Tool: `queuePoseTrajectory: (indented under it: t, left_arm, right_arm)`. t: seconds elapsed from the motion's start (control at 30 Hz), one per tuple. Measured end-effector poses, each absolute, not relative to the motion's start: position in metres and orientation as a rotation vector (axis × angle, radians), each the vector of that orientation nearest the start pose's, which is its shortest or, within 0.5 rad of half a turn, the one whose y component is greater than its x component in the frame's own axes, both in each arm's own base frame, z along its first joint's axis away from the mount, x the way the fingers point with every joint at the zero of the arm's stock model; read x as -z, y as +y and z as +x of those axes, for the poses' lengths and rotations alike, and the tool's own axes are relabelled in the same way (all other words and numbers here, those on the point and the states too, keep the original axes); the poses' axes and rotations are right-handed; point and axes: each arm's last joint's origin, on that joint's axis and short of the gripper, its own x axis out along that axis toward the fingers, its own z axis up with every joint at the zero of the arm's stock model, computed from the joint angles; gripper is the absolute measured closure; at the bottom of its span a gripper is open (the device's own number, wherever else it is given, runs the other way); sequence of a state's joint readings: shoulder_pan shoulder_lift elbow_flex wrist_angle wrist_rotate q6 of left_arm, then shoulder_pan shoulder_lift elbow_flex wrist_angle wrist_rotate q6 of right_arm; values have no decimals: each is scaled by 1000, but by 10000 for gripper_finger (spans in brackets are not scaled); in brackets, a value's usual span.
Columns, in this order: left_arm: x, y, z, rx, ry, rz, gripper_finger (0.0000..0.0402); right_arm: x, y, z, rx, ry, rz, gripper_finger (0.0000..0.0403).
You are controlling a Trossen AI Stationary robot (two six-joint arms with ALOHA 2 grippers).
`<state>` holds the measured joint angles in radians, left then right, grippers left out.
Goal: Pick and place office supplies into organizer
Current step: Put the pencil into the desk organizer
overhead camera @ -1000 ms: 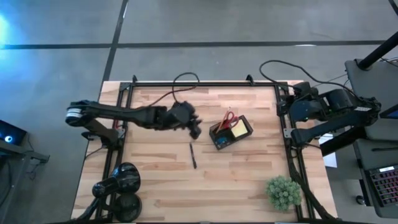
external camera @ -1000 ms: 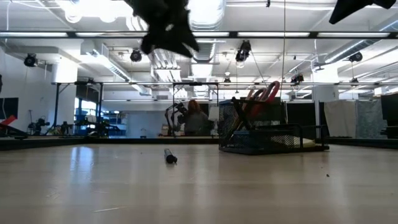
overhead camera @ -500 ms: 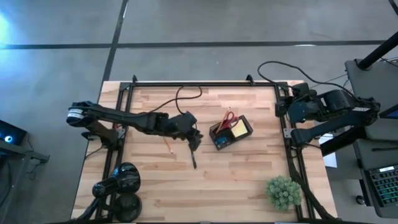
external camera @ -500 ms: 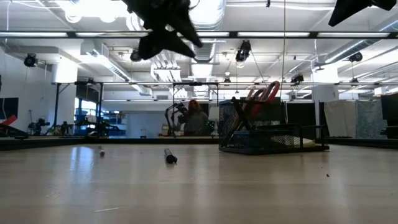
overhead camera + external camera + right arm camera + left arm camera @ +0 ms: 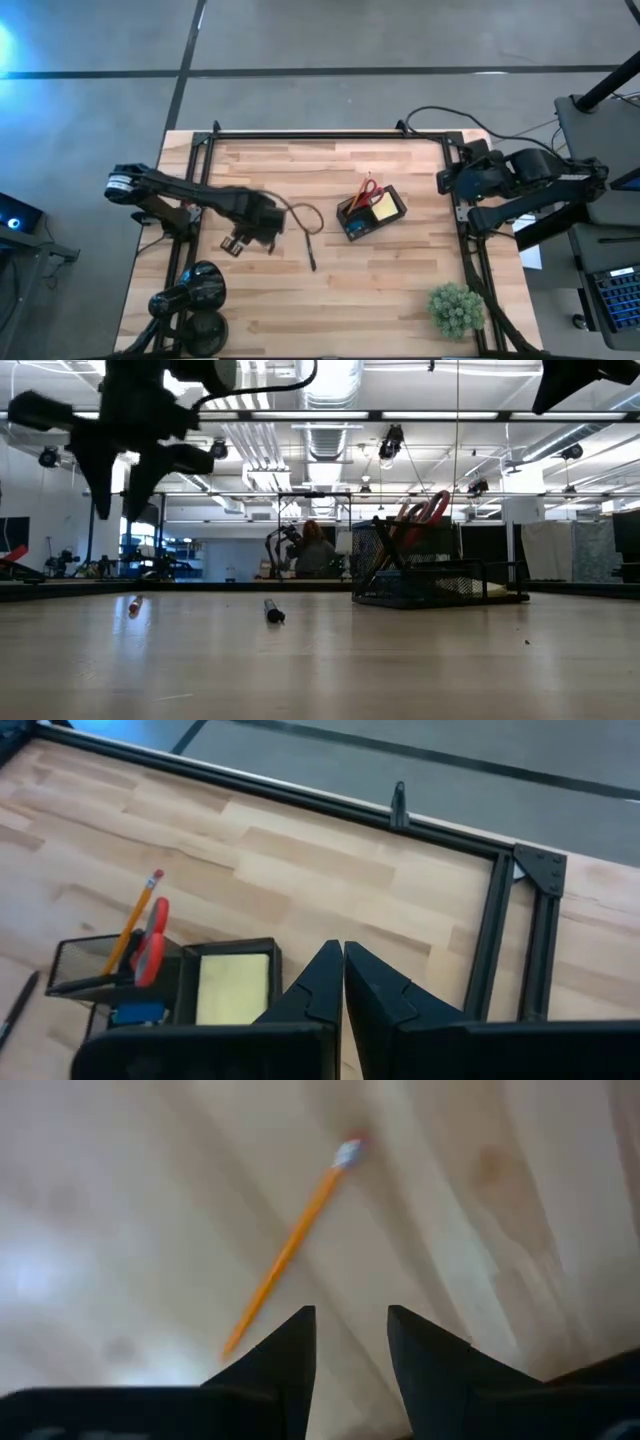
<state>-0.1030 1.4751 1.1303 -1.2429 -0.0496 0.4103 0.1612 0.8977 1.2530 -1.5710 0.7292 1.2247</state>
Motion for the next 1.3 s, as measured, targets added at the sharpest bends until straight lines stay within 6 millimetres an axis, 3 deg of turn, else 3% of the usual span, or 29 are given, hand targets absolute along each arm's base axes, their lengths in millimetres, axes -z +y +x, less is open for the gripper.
queuePoseTrajectory:
  t: [0.1, 0.3, 0.47, 0.7, 1.07, 1.3]
  left_arm:
    - [-226, -27, 244, 463, 1518, 538, 290]
    - [-189, -22, 243, 361, 1525, 651, 290]
    - [-171, -24, 238, 421, 1515, 602, 290]
    - [-158, -25, 245, 389, 1387, 598, 290]
    - [-139, -27, 250, 447, 1442, 564, 292]
    - [-123, -28, 252, 560, 1483, 622, 359]
  right_arm:
    - [-360, -3, 99, 1065, 636, 550, 394]
    - [-346, -3, 101, 1109, 651, 575, 394]
    - [-341, -2, 102, 1120, 663, 597, 394]
    - [-341, -2, 103, 1124, 654, 610, 394]
    - [-343, -2, 103, 1125, 638, 631, 394]
    - [-342, -2, 104, 1126, 645, 629, 394]
